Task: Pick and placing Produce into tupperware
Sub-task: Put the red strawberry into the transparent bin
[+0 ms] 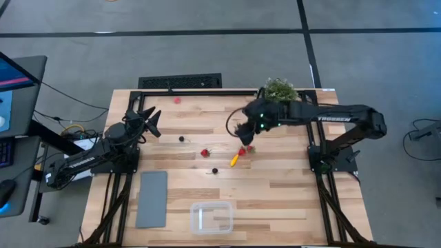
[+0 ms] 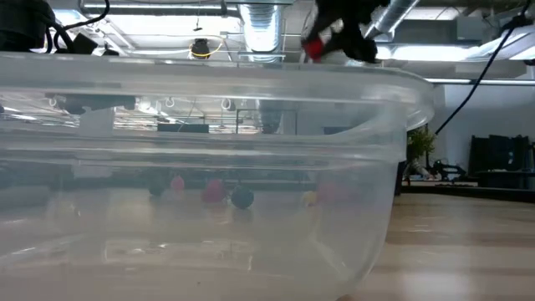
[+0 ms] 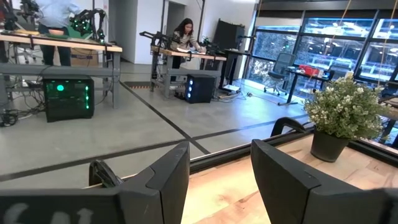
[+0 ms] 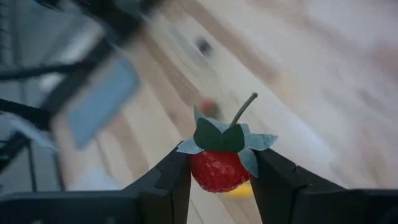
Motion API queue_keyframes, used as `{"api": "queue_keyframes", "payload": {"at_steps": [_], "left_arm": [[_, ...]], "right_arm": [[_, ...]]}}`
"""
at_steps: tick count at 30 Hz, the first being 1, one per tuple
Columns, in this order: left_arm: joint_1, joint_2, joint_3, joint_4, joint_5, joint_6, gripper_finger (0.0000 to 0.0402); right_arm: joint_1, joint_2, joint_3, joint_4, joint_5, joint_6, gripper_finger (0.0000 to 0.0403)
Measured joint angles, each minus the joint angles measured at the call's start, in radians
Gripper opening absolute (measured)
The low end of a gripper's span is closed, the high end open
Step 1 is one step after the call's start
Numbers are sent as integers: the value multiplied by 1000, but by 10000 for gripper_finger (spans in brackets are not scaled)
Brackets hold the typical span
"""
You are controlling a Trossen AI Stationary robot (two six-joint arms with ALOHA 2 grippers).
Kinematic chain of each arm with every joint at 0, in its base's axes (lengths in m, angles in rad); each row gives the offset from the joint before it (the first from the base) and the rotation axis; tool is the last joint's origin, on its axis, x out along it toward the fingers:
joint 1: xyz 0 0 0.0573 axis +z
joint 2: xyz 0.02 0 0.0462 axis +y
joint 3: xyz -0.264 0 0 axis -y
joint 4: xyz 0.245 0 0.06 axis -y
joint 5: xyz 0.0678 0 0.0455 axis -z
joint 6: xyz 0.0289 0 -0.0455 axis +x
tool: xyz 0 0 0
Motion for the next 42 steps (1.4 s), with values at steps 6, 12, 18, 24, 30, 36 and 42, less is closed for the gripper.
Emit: {"api": "queue_keyframes", "payload": {"at_steps": [6,12,18,24,30,36,42], "left_arm": [[0,0,0,0,-8,34,163],[0,0,0,0,-17,19,163],[0,0,0,0,-17,-5,163],[0,0,0,1,30,-41,163],[0,0,0,-5,206,-140,163],[0,0,0,-29,314,-142,163],[0,0,0,-40,374,-142,163]], "right_arm": [[32,0,201,21,0,-123,171],[102,-2,309,94,-4,-198,155],[202,0,322,196,-5,-192,167],[327,82,322,360,2,-174,158],[434,181,322,417,2,-107,156],[517,297,323,444,3,-4,175],[546,391,320,414,2,132,156]]}}
